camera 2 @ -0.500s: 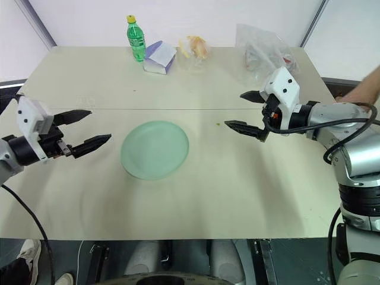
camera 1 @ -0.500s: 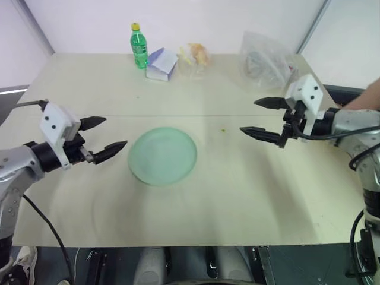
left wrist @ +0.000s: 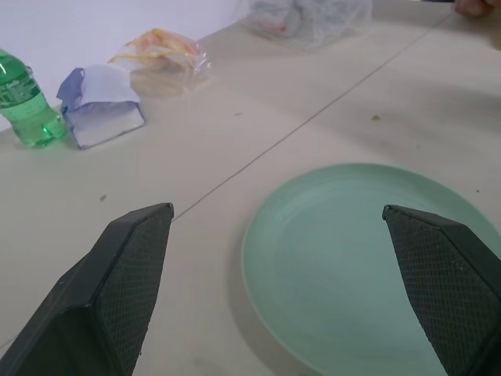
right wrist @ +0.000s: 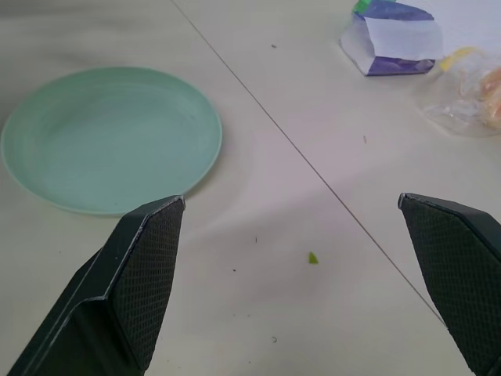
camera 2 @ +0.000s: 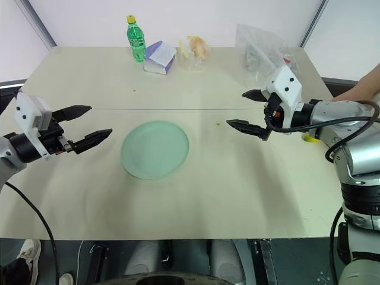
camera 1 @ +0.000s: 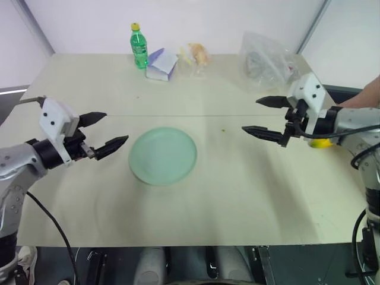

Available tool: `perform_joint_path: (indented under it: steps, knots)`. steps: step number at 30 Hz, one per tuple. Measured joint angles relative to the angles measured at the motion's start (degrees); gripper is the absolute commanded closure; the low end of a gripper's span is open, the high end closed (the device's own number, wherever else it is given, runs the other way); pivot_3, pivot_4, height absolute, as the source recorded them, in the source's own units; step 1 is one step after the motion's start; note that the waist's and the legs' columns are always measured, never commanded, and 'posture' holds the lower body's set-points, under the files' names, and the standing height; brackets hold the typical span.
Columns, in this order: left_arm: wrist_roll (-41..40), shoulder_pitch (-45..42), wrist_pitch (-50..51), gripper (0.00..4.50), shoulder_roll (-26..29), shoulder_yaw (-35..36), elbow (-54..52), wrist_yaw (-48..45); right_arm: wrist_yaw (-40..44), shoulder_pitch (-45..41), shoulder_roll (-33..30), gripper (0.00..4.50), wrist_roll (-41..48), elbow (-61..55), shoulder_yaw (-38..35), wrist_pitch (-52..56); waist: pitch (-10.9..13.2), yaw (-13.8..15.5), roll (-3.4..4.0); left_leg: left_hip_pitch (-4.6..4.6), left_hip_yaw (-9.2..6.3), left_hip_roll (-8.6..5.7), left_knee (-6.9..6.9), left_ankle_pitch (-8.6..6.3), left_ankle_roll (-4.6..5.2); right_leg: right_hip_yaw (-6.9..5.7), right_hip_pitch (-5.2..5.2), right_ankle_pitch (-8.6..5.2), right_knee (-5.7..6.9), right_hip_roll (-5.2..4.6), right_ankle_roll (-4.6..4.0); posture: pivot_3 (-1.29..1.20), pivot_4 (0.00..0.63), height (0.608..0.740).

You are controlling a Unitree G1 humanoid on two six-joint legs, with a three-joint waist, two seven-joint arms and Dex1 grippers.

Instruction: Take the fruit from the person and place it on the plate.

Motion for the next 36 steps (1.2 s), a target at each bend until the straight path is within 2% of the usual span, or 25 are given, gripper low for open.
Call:
perform_joint_path:
  steps: [36]
  knots:
    - [0.55,-1.02,-0.27,0.00,-0.34,-1.99,0.08,-0.08,-0.20,0.43,-0.01,0.04,0.12,-0.13,0.00,0.20,0.00,-0.01,0.00,0.00,0.00,0.00,0.06,0.00,0.00,0.00,0.00,0.00,0.05,0.00,0.00,0.00,0.150,0.731]
